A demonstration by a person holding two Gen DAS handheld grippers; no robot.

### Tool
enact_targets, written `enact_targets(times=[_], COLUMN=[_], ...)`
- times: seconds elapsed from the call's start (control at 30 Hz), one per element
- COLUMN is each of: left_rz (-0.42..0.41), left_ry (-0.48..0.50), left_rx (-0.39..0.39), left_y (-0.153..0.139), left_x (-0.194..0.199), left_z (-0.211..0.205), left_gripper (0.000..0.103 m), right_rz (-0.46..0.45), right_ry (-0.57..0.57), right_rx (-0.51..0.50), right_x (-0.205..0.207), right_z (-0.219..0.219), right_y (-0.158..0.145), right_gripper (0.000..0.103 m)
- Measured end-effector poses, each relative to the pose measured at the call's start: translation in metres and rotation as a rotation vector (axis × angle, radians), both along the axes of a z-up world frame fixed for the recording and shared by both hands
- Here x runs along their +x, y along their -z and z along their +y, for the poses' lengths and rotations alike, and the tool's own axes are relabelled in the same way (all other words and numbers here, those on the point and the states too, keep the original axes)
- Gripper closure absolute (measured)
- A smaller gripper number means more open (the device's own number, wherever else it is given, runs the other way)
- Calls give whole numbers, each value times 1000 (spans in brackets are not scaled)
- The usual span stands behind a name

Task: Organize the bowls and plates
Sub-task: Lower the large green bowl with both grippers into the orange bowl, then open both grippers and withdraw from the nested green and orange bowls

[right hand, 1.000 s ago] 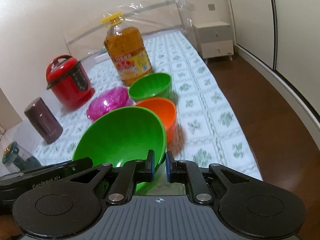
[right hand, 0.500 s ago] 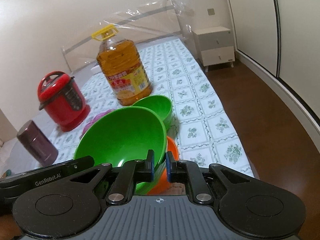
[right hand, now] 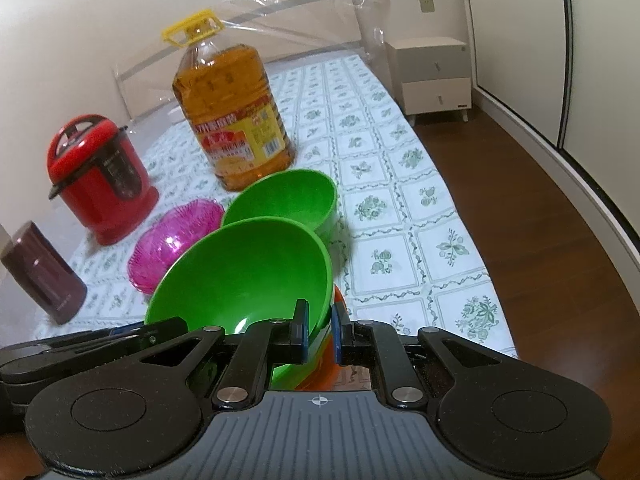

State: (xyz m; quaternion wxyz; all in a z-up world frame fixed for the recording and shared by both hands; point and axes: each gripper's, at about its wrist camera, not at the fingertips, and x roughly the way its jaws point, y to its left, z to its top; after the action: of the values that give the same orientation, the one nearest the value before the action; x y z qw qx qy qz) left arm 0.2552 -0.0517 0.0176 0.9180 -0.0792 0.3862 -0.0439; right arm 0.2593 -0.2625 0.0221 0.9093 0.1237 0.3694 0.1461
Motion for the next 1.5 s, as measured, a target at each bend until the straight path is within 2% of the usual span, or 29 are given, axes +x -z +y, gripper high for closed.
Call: enact_targets(times=[0.43, 0.6, 1.0, 1.5], left_rz=[10, -10, -75, -20], left_ry=[3, -6, -104, -116], left_rx=[44, 8, -111, -109], left_y=[21, 18, 0, 3], left_x=[5, -1, -54, -104], left_z=[-2, 1, 28, 25], left_gripper=[87, 82, 82, 82], right_rz=[22, 22, -10, 36], right_ry=[-20, -13, 34, -24], right_rx=[-44, -16, 61, 24], right_x=[10, 10, -31, -89], right_z=[7, 4, -13, 2], right_y=[27, 28, 4, 7], right_gripper=[92, 91, 90, 89])
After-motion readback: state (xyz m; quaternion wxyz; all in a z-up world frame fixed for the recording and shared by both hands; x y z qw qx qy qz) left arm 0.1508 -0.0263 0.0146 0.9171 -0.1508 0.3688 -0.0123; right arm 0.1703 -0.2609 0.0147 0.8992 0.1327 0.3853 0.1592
